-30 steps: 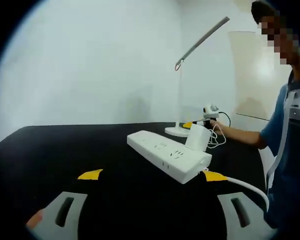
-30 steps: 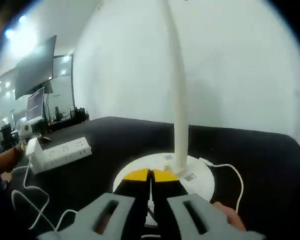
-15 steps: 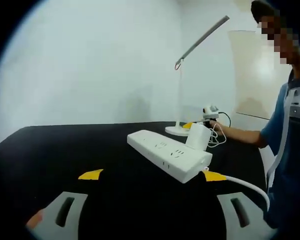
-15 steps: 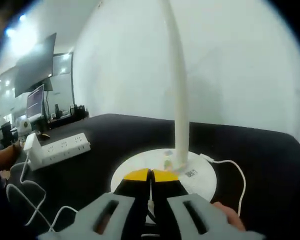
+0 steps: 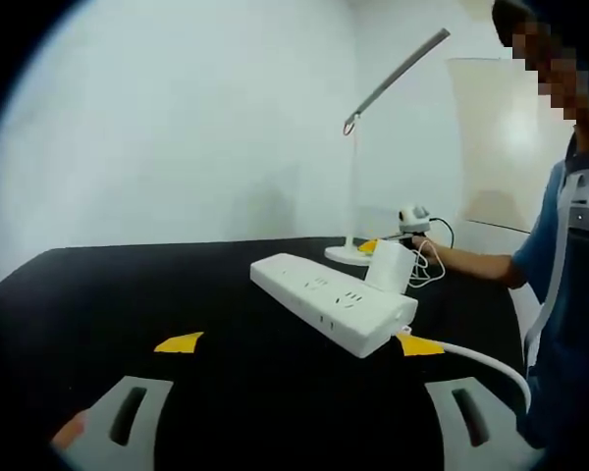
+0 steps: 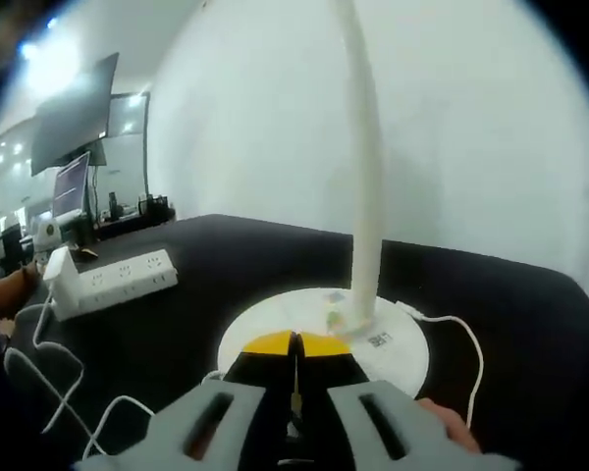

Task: Insert the desk lamp plug into the socket, turn on the power strip switch, turn on the lamp switch, then turn off the lamp switch, turn off the power strip switch, and remove the plug from the socket.

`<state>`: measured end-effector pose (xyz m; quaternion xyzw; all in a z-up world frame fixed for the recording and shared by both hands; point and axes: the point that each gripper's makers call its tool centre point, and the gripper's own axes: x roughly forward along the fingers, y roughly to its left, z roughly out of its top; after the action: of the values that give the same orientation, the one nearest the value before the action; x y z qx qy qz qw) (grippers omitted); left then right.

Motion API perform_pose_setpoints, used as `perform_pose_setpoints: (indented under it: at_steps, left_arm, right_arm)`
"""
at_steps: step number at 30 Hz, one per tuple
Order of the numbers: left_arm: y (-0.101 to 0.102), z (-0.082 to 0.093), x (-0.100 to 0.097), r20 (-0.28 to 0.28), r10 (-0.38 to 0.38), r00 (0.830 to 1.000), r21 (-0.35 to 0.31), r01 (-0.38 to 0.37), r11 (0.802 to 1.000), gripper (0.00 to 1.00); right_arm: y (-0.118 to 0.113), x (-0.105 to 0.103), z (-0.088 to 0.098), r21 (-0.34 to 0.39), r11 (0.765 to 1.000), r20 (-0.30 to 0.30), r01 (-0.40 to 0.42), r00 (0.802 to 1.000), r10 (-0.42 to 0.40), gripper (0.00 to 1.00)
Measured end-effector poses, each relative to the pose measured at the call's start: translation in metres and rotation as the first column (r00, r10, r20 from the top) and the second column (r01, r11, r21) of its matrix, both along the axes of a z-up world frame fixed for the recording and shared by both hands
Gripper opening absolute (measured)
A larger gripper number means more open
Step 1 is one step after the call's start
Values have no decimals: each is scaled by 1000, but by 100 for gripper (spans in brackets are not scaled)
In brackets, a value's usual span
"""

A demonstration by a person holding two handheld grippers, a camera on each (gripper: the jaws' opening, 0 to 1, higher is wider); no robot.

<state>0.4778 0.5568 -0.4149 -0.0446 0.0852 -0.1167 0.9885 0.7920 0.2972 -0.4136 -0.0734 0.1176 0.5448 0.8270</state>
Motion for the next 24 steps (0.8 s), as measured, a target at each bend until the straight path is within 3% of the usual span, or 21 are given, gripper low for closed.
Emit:
perform_pose_setpoints:
  at_steps: [9, 13, 15, 17, 24]
  left_arm:
    - [-2, -1, 0, -4, 2, 1000, 4, -2, 1000, 71]
    - [-3, 0, -1, -3, 3, 1000, 0, -3, 1000, 71]
    - [-3, 1, 0, -1, 5, 1000, -5, -5, 1000, 71]
    - [-3, 1, -1, 1, 6, 1000, -6, -6, 1000, 71]
    - [-2, 2, 0, 7, 9, 1000, -10, -9, 1000, 70]
  right_arm:
    - [0, -10, 2, -8, 1000, 36, -2, 999, 2, 3]
    - [-1, -9, 3, -1, 1000, 15, -4, 1000, 4, 3]
    - [-1, -9, 3, -14, 1000, 66, -3, 998, 3, 3]
    - [0, -7, 4, -14, 1000, 78, -2, 997, 3, 3]
    - [-6, -3, 7, 18, 1000, 15, 16, 1000, -16, 3]
